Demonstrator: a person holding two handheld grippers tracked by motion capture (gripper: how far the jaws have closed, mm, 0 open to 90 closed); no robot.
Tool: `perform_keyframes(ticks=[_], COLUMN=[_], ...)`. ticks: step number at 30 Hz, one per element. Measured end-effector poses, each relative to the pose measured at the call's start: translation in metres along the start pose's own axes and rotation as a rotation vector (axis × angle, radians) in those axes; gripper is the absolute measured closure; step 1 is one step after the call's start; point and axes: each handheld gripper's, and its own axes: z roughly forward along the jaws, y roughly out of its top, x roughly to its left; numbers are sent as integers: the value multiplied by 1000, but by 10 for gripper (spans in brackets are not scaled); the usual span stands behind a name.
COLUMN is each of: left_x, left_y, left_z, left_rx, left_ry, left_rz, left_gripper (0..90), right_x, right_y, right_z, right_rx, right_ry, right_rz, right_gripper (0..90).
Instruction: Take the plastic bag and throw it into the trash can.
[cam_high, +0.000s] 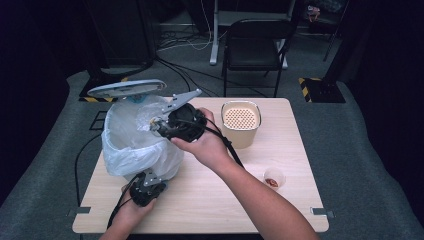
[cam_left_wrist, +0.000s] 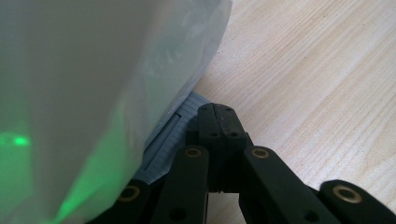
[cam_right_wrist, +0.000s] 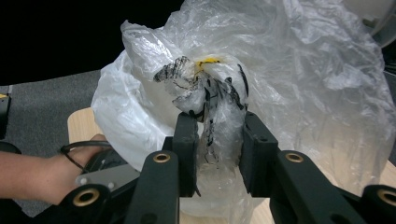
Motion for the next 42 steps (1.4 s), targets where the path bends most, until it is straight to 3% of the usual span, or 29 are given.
perform_keyframes(ticks=[36, 42], left_x=[0, 1], left_y=[-1, -1], left_z=[2, 1], left_rx=[-29, -18], left_ry=[-6, -14], left_rz=[-16, 6], left_gripper=[900, 900], right_x=[9, 9], right_y=[32, 34], right_z=[46, 57], right_rx=[8, 11], right_ry=[8, 4], right_rz=[-34, -47], right_gripper=[705, 705])
